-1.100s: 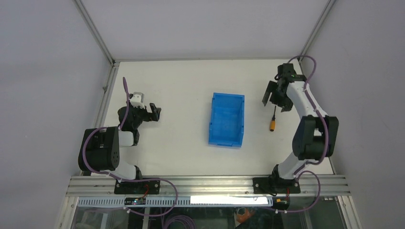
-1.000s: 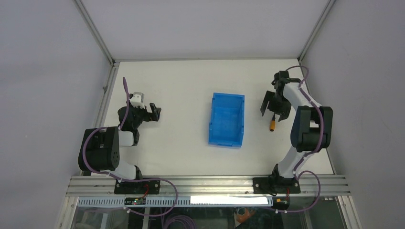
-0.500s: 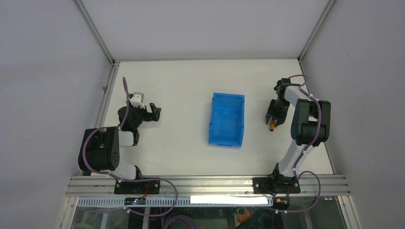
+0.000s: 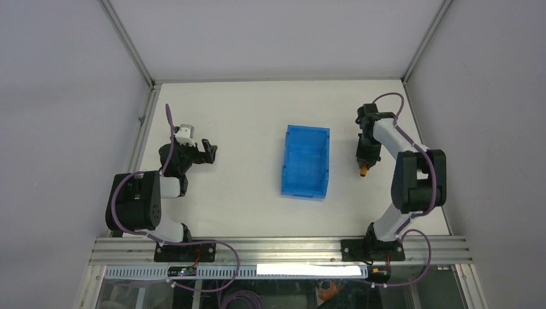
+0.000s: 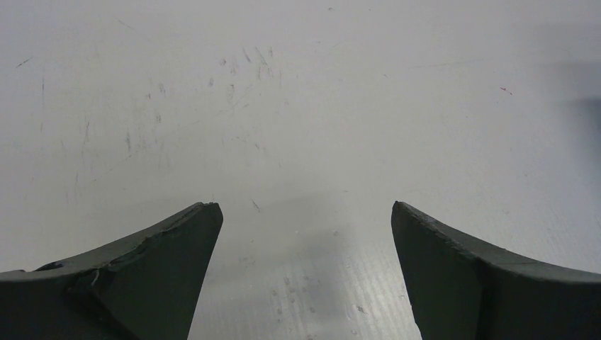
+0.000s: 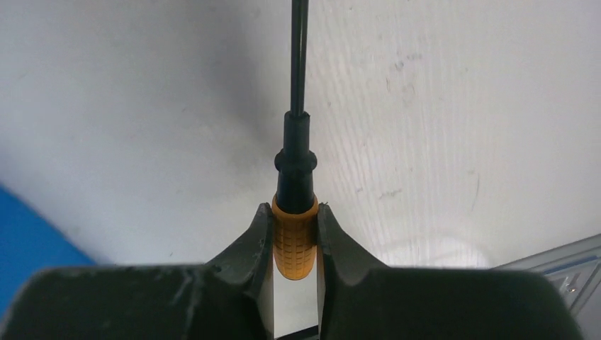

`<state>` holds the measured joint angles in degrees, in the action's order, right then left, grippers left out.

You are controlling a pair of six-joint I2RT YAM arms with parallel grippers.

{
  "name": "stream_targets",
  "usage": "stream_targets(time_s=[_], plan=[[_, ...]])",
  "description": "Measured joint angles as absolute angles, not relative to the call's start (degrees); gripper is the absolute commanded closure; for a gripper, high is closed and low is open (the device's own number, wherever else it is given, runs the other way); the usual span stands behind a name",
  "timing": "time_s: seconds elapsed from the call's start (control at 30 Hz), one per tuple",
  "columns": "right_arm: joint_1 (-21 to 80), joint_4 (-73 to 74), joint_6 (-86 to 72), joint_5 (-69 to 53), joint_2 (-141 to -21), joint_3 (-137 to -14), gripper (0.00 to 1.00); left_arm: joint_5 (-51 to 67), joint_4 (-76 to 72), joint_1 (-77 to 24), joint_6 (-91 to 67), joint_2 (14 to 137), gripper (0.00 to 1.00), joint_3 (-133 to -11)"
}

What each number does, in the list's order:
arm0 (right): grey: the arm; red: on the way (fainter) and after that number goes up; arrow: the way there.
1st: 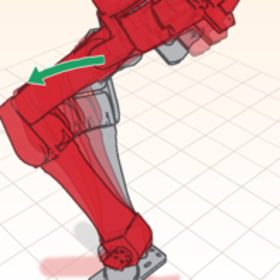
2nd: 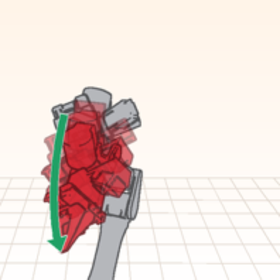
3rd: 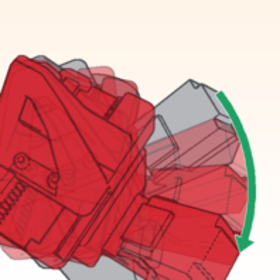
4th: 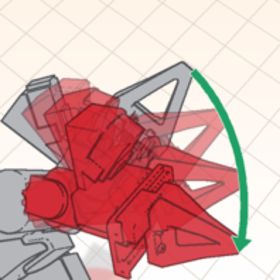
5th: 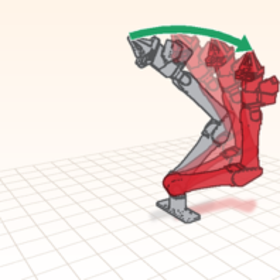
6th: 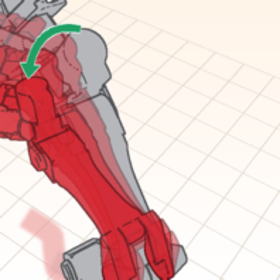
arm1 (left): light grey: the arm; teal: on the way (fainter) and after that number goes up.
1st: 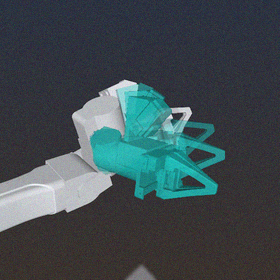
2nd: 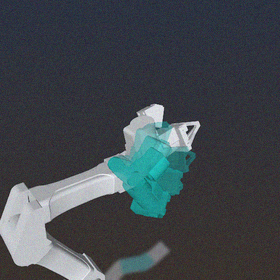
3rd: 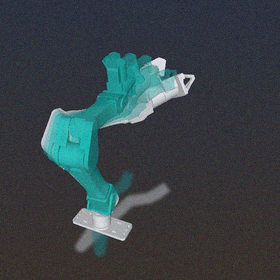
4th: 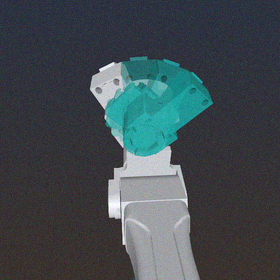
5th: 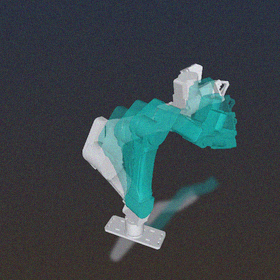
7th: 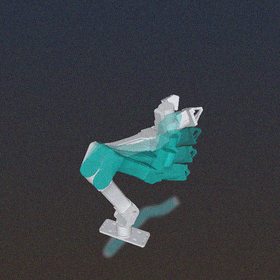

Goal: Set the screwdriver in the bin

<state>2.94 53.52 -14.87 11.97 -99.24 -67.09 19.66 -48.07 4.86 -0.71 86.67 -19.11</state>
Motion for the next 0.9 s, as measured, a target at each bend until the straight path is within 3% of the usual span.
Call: stream_targets(time_s=[0.23, 0.37, 0.63, 0.9], plan=[[16.7, 61.3, -21.9, 17.2, -82.5, -70.2, 1.00, 19.6, -48.1, 4.9, -0.7, 86.7, 0.01, -19.1], [27.6, 64.1, -25.9, 19.3, -79.8, -75.8, 1.00, 19.6, -48.1, 4.9, -0.7, 86.7, 0.01, -19.1], [46.1, 62.5, -31.4, 20.7, -85.9, -82.3, 1.00, 19.6, -48.1, 4.9, -0.7, 86.7, 0.01, -19.1], [47.2, 54.7, -33.4, 18.1, -97.8, -76.1, 1.00, 19.7, -48.1, 4.9, -0.7, 86.7, 0.01, -19.1]])
